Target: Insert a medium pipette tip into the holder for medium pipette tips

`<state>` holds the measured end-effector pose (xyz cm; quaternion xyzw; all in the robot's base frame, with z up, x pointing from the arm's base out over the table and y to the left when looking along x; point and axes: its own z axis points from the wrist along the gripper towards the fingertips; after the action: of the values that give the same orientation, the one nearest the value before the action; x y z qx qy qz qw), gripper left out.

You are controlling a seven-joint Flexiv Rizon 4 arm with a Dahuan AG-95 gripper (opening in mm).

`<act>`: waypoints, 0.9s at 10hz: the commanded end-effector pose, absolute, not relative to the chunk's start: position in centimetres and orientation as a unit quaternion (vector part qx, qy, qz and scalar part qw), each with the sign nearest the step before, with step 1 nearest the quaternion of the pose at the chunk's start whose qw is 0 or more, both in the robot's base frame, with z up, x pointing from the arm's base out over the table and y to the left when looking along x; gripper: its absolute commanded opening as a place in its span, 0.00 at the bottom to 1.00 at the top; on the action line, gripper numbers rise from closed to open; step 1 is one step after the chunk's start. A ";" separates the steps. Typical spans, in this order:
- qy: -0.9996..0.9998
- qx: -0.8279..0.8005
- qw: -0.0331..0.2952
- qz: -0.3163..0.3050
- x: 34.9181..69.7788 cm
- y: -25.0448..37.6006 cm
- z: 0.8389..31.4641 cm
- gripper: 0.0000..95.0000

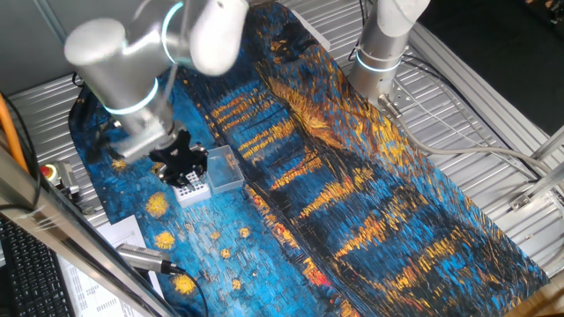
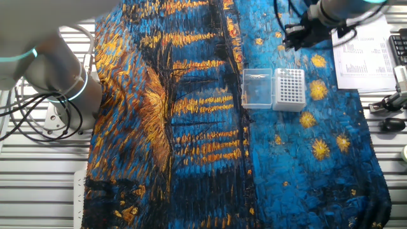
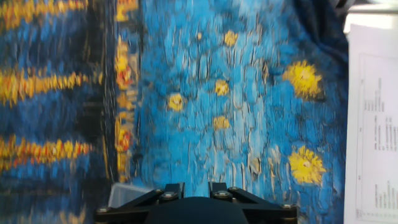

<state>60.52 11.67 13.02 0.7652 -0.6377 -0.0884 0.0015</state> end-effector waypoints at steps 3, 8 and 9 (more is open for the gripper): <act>-0.560 0.823 -0.015 -0.090 59.9 11.2 12.2 0.20; -0.496 0.865 0.001 -0.076 58.9 10.8 11.4 0.20; -0.489 0.869 0.006 -0.073 58.8 10.8 11.3 0.20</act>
<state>58.92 10.91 11.31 0.8677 -0.4915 -0.0747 0.0055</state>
